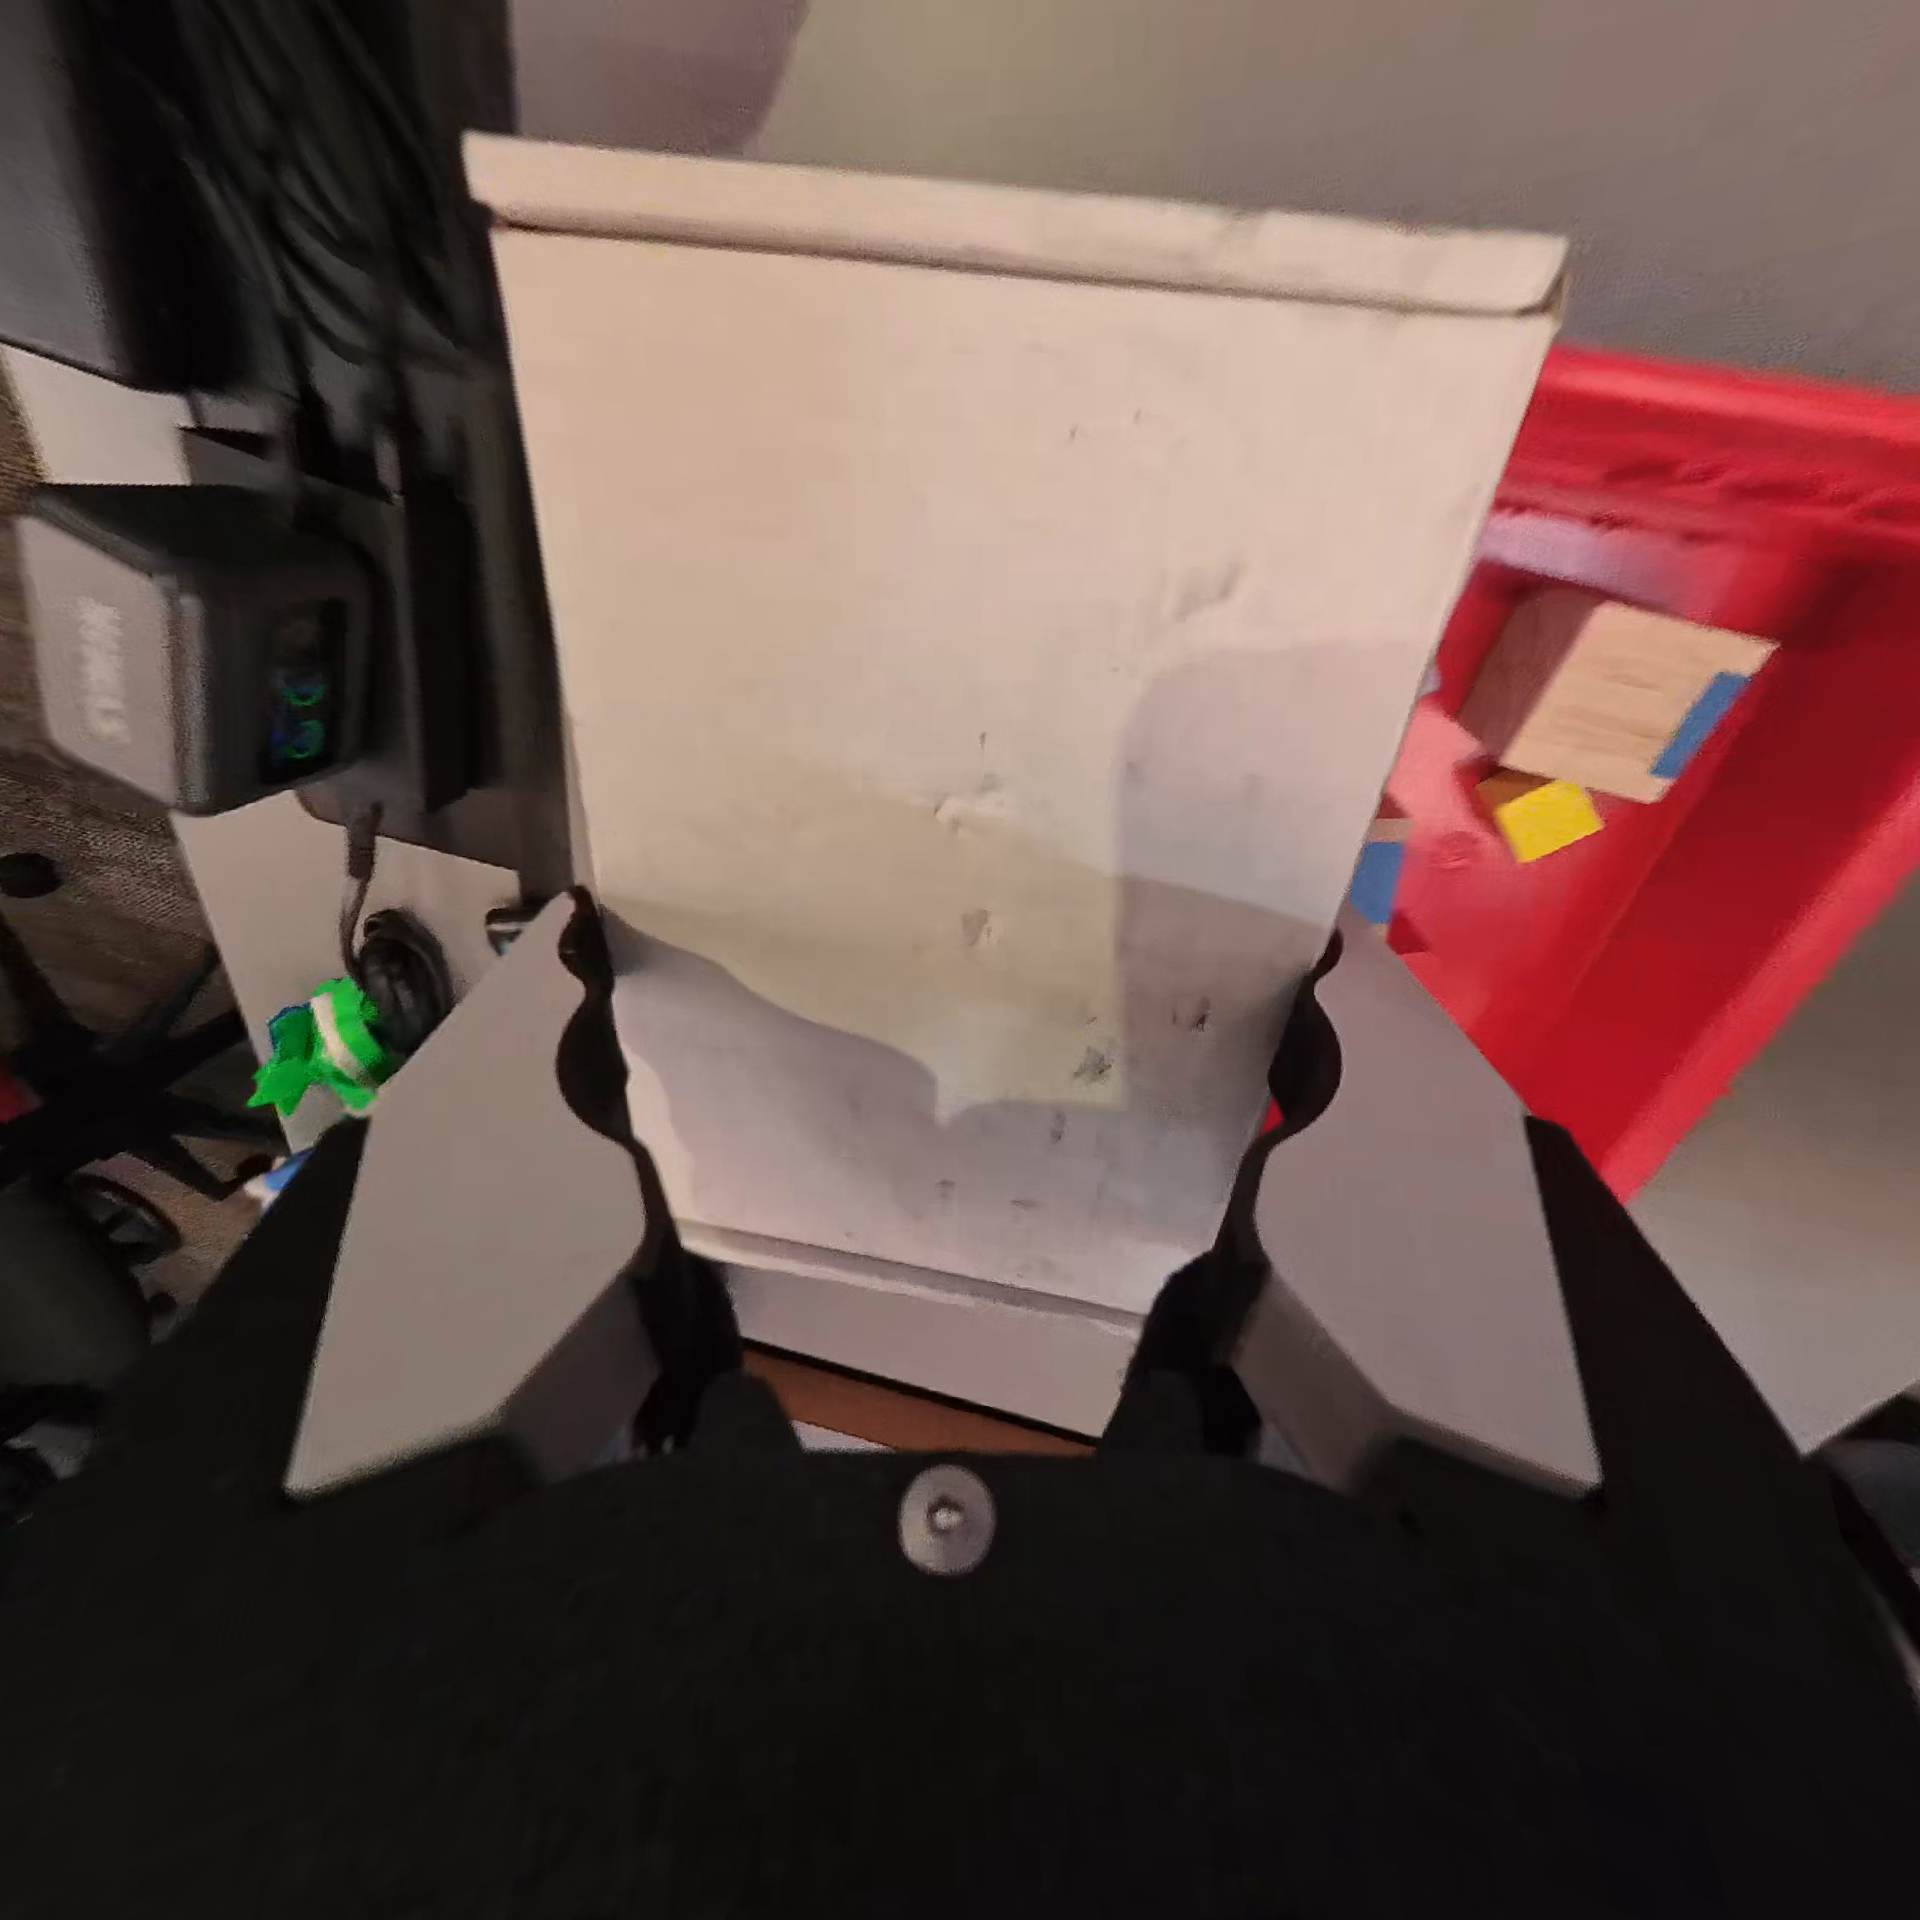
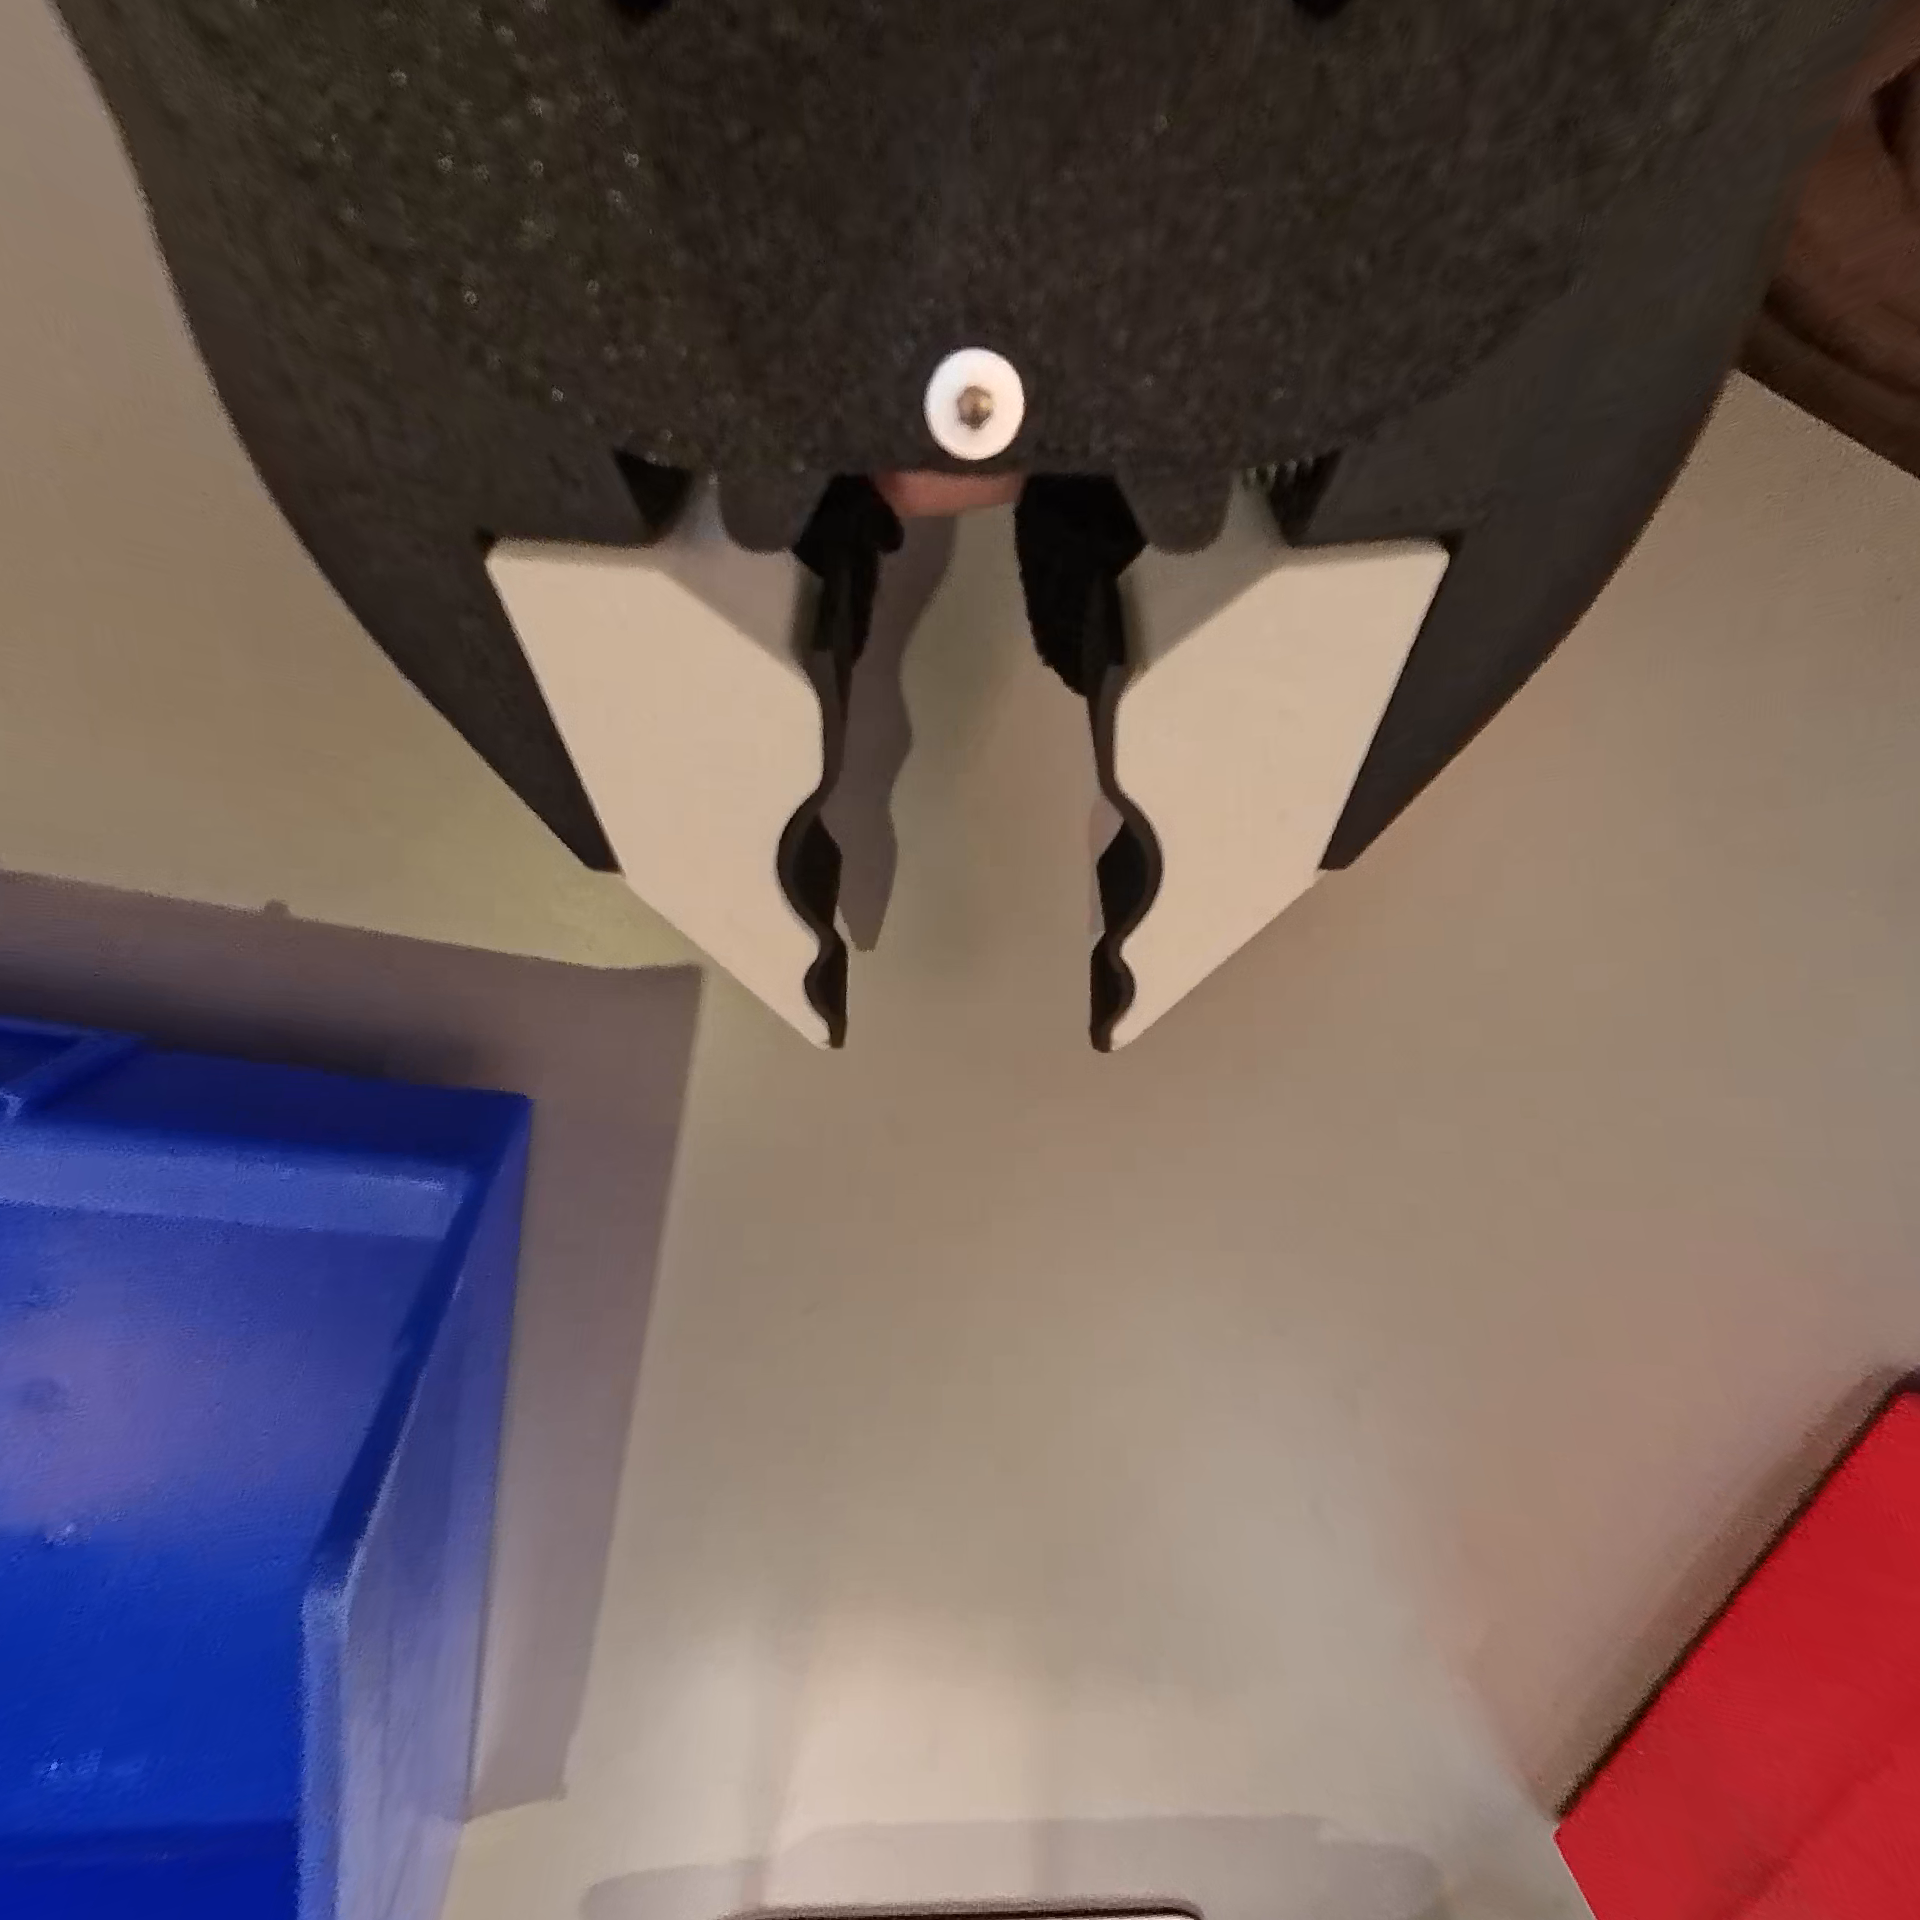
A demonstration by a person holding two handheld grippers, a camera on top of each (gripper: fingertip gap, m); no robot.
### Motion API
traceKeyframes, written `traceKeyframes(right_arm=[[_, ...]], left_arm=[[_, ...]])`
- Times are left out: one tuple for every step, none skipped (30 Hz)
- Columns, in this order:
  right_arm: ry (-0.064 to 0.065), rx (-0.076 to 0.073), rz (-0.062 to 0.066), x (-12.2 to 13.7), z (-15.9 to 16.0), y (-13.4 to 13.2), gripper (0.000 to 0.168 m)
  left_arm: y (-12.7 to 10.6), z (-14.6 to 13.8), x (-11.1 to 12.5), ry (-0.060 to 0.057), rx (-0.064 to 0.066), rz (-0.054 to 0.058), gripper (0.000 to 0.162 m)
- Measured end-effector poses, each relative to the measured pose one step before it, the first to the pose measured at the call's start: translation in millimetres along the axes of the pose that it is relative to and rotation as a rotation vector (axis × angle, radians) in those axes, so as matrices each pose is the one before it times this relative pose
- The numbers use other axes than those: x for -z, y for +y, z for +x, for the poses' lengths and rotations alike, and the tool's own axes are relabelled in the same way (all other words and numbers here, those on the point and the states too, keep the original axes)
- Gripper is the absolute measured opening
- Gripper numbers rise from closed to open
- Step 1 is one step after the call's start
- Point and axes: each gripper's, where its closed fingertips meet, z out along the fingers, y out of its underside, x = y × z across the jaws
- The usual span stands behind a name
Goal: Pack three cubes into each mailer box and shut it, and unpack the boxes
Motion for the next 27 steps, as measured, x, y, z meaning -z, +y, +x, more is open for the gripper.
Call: traceKeyframes(right_arm=[[-0.0072, 0.0034, 0.0042, 0.29, -2.01, -1.3, 0.046], [-0.0084, 0.0089, 0.0051, 0.28, -2.52, -1.37, 0.046], [-0.0092, 0.0125, 0.0055, 0.35, -2.98, -1.36, 0.047], [-0.0151, 0.0153, 0.0088, 0.55, -4.17, -2.18, 0.047], [-0.0222, 0.017, 0.0171, 0.79, -5.55, -3.84, 0.048], [-0.0255, 0.0117, 0.0304, 1.2, -6.31, -6.36, 0.05], [-0.0296, 0.0037, 0.0455, 1.41, -6.52, -9.09, 0.052], [-0.0383, 0.0081, 0.0617, 0.7, -7.42, -11.27, 0.054], [-0.0386, 0.0222, 0.071, -0.53, -7.33, -11.83, 0.061], [-0.0336, 0.0205, 0.0463, -2.15, -6.41, -9.0, 0.07], [-0.0374, 0.0271, 0.0136, -3.72, -6.15, -5.14, 0.076], [-0.0436, 0.0397, 0.0058, -4.33, -6.73, -4.22, 0.083], [-0.0363, 0.0546, -0.0007, -4.51, -5.79, -3.07, 0.087], [-0.0236, 0.0583, 0.0006, -4.61, -3.87, -4.2, 0.089], [-0.0363, 0.0643, -0.0002, -4.52, -5.78, -5.29, 0.093], [-0.0422, 0.0681, -0.0077, -4.3, -6.47, -4.19, 0.096], [-0.043, 0.0641, -0.0179, -4.93, -6.26, -1.81, 0.096], [-0.0501, 0.0507, -0.0224, -5.32, -7.58, 0.45, 0.099], [-0.0399, 0.0328, -0.012, -5.77, -6.17, 0.42, 0.104], [-0.0116, 0.0219, -0.0034, -5.45, -1.69, 0.15, 0.107], [-0.0087, 0.0115, -0.0007, -4.83, -1.76, 0.5, 0.108], [-0.0178, 0.0061, 0.0, -4.3, -3.41, 1.02, 0.106], [-0.0126, 0.0072, -0.001, -4.12, -2.55, 1.75, 0.102], [-0.0084, 0.011, 0.0002, -3.39, -2.44, 1.49, 0.095], [-0.0039, 0.0174, 0.0039, -2.07, -2.2, 1.58, 0.085], [0.004, 0.0247, -0.0018, -1.38, -0.99, 3.1, 0.085], [0.0009, 0.0168, -0.0198, -0.95, -0.78, 5.34, 0.083]], left_arm=[[-6.09, 2.51, 13.84, 0.0074, 0.0164, 0.0277, 0.126], [-9.19, 4.96, 14.56, 0.017, 0.0145, 0.0393, 0.126], [-11.33, 8.04, 13.74, 0.0284, 0.0099, 0.0415, 0.126], [-12.85, 10.66, 11.62, 0.0369, 0.0058, 0.0363, 0.126], [-14.46, 13.71, 8.33, 0.0461, -0.0031, 0.0338, 0.126], [-15.38, 17.6, 3.8, 0.0654, -0.0054, 0.0273, 0.126], [-15.51, 18.7, -1.12, 0.0717, -0.0055, 0.0162, 0.126], [-15.29, 19.77, -5.56, 0.0811, -0.0098, 0.0078, 0.126], [-14.58, 18.98, -9.7, 0.0816, -0.0122, -0.0014, 0.126], [-12.9, 15.68, -13.12, 0.0712, -0.0152, -0.0148, 0.126], [-11.22, 13.4, -15.72, 0.0687, -0.0154, -0.026, 0.126], [-10.44, 10.89, -17.08, 0.0658, -0.0137, -0.0291, 0.126], [-9.98, 8.49, -17.58, 0.0612, -0.0119, -0.0294, 0.126], [-9.34, 6.98, -17.66, 0.061, -0.0089, -0.0287, 0.126], [-8.28, 4.47, -17.22, 0.0519, -0.0093, -0.0307, 0.126], [-7.31, 2.21, -16.46, 0.0416, -0.0084, -0.031, 0.126], [-5.96, -0.24, -15.54, 0.0288, -0.0049, -0.035, 0.126], [-5.49, -1.54, -14.14, 0.0208, -0.007, -0.0331, 0.126], [-5.9, -0.96, -12.69, 0.0224, -0.0041, -0.0242, 0.126], [-5.8, -0.1, -11.01, 0.0245, -0.0013, -0.0186, 0.126], [-5.73, 0.87, -9.24, 0.0253, -0.0017, -0.012, 0.126], [-5.56, 1.19, -7.6, 0.0219, -0.002, -0.0052, 0.126], [-6.25, 1.03, -5.76, 0.0148, -0.0059, 0.0068, 0.126], [-6.15, 0.67, -4.13, 0.0041, -0.0087, 0.0149, 0.126], [-4.45, -0.06, -2.97, -0.0046, -0.0081, 0.0131, 0.126], [-0.53, -2.11, -1.92, -0.0197, -0.0021, 0.0012, 0.126], [-1.0, -2.77, -0.59, -0.0236, 0.0108, 0.0193, 0.126]])
